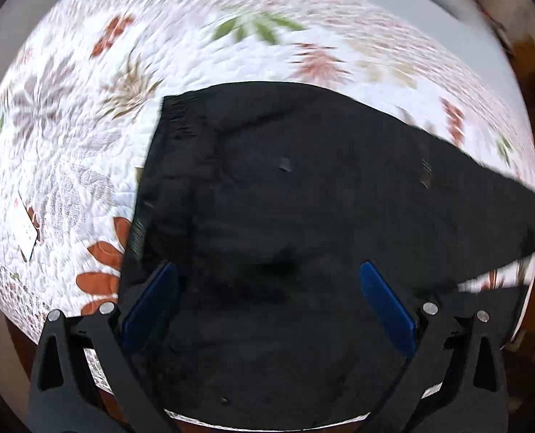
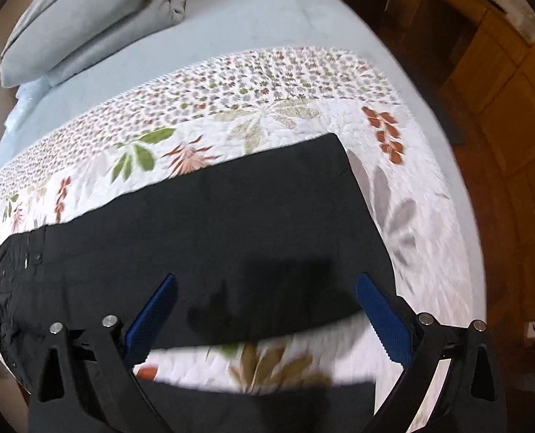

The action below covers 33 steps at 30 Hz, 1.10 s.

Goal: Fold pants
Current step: 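Lower both grippers onto the black pants waistband and grasp it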

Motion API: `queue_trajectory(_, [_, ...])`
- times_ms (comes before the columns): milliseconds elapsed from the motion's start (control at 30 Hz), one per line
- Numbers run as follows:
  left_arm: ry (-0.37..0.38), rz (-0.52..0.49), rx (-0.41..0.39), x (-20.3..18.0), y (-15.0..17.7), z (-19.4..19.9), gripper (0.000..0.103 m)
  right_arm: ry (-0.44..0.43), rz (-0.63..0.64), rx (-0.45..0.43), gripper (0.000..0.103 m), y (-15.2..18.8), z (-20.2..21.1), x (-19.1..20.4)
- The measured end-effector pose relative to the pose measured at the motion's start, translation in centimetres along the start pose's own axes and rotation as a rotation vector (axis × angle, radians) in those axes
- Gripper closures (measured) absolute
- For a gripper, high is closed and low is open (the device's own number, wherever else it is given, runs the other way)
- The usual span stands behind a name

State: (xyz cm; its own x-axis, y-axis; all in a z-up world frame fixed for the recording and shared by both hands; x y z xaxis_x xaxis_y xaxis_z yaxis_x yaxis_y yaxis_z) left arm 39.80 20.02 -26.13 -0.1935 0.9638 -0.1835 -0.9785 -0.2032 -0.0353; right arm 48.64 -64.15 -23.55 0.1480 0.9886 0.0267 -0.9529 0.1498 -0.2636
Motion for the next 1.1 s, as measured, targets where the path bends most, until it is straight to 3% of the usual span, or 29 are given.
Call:
queue_trajectory(67, [0.023,0.072,0.034,1.8,-1.8,-0.9,0.002,-0.001,-0.016,0.021,0.003,-1.5,-2.4,-1.3])
queue_trajectory(233, [-0.038,0.174,0.079,5.6,-5.0,-2.3,0.002,0.014,0.007,0.074,0.003,-3.7,-6.2,-3.1])
queue_trajectory(433, [-0.07,0.173,0.143,7.0,-6.0,-4.9,0.002,0.002,0.054,0.088,0.003,-5.6,-9.1,-3.4])
queue_trajectory(600, [-0.073,0.174,0.175,7.8,-7.0,-7.3,0.002,0.049,0.113,0.121,0.003,-6.0,-11.6,-2.8])
queue_trajectory(900, [-0.06,0.153,0.22,6.3,-8.7,-12.2,0.002,0.038,0.135,0.005,0.004,-6.3,-12.0,-2.4])
queue_trajectory(1000, [-0.026,0.143,0.229,5.0,-8.8,-12.7,0.002,0.044,0.172,-0.021,0.017,-6.1,-11.6,-2.3])
queue_trajectory(1100, [-0.034,0.099,0.225,4.2,-8.7,-13.1,0.003,0.046,0.17,-0.029,0.042,-5.8,-10.9,-2.9])
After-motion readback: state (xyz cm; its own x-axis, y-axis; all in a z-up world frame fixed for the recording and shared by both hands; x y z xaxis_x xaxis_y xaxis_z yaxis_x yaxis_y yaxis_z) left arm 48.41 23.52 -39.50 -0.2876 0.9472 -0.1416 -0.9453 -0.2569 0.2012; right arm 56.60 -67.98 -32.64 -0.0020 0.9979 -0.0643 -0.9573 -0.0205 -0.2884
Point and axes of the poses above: each gripper's, at about its wrist camera, not at the fingertips, and z roughly against the way its jaws point, x to its left, y to its underside, the point moved 10 cm from there along -z, roughly the way its jaws point, and after that the axes turned 3 degrees about y, right-handed, at the moved point
